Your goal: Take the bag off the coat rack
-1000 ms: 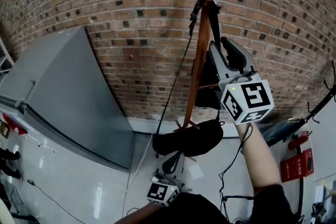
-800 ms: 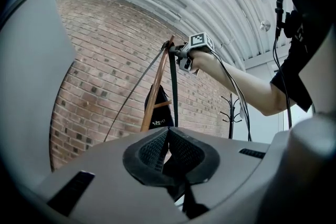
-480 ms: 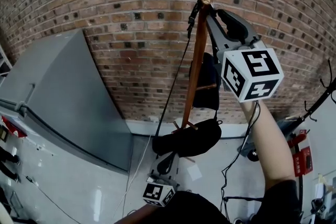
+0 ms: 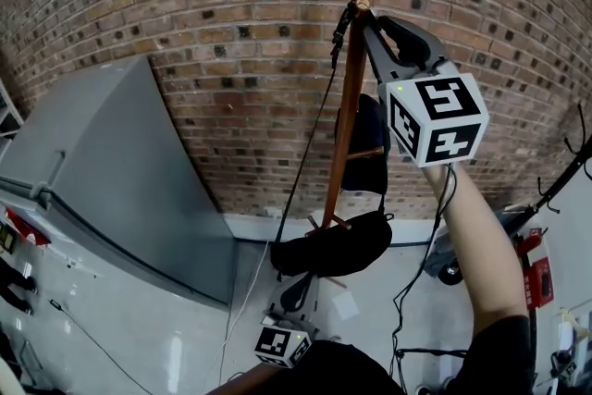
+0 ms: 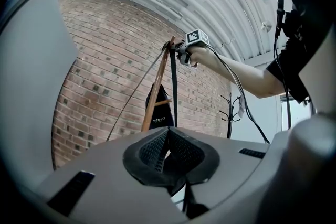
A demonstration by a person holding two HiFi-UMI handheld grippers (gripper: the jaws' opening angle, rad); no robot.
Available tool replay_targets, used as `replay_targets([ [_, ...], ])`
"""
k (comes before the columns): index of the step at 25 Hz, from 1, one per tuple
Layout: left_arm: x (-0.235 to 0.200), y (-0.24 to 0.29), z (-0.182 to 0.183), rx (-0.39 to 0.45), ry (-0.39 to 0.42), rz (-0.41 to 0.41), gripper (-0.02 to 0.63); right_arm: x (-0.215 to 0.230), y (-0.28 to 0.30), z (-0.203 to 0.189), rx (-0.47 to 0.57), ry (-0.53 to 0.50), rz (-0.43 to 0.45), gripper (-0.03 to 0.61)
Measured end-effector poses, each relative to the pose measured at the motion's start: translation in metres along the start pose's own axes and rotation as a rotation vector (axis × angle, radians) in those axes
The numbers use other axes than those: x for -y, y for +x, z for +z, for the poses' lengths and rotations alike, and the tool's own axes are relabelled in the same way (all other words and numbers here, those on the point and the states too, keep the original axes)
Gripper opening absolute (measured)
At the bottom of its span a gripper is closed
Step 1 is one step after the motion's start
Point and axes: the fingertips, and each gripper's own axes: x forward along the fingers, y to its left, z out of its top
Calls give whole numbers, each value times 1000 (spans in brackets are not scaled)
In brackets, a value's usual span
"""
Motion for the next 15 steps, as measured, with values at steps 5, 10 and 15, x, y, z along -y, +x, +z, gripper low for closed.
replay_targets([
  [5,1,-1,-2,-3,-11,-3,15,-1,2,-2,5,-1,-10,84],
  [10,-6,-4,2,-9,-25,16,15,1,-1,-1,21,25,-24,84],
  [15,-7,-5,2,9,-18,6,15,-8,-16,-21,-28,16,-1,95],
])
